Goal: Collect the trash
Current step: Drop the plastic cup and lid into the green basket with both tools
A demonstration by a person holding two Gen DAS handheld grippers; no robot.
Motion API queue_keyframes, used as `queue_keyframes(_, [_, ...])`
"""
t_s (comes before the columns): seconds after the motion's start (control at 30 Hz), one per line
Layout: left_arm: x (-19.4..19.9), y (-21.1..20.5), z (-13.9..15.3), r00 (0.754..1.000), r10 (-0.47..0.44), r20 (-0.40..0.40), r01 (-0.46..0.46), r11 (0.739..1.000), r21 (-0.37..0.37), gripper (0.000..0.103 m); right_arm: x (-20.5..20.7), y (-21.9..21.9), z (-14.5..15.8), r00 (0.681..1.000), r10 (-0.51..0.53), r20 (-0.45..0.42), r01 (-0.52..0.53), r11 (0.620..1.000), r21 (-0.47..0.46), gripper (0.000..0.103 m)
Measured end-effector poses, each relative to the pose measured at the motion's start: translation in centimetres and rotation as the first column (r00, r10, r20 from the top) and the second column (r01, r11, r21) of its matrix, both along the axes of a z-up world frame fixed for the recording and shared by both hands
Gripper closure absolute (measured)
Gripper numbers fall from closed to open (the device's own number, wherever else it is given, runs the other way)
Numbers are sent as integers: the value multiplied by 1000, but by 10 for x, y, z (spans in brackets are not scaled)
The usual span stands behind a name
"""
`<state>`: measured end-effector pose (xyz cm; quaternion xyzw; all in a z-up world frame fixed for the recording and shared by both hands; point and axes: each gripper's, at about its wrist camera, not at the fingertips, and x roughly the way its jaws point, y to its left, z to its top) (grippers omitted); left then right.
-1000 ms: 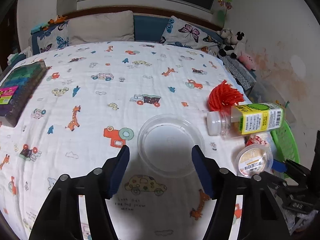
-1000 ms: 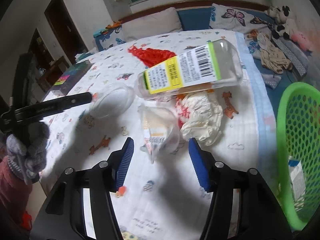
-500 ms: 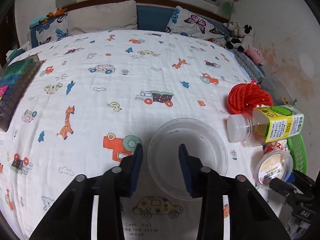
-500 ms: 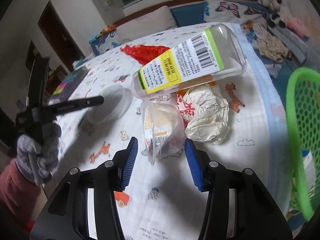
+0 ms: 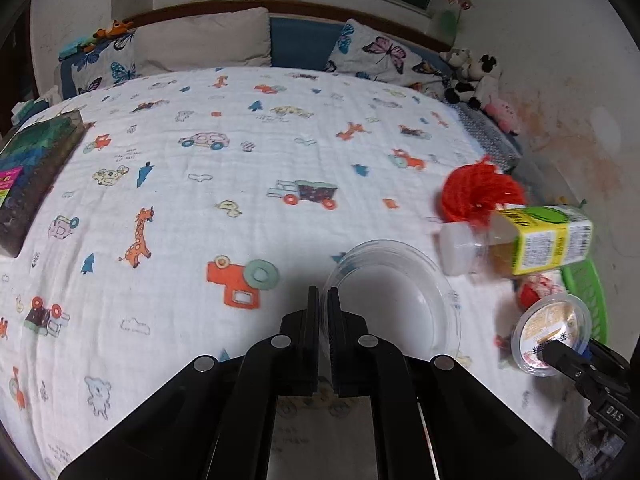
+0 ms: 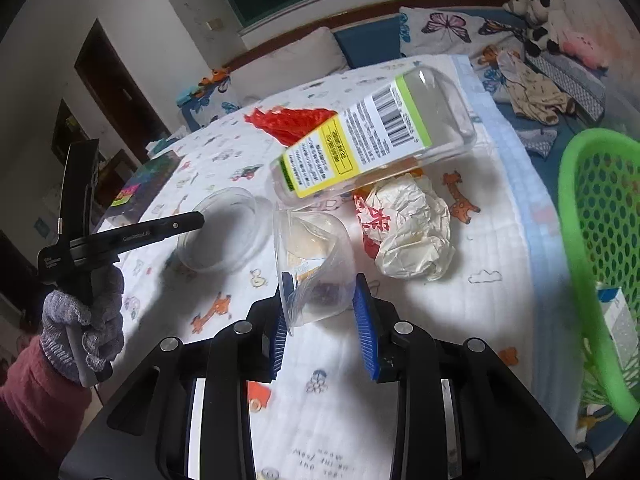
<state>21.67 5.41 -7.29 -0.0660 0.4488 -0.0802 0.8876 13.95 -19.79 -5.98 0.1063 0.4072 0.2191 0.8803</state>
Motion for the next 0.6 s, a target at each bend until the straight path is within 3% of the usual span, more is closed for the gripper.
queue_keyframes(0.27, [-32,-23,33,996,-68,63,71,996,-51,98,-29,-33,19,999,-32,39,31,999,10,71])
queue_keyframes(0.6, [-43,-95,74,968,-208,139,218,974,-58,98,-56,-131,33,972,-224,75,226,974,-23,78])
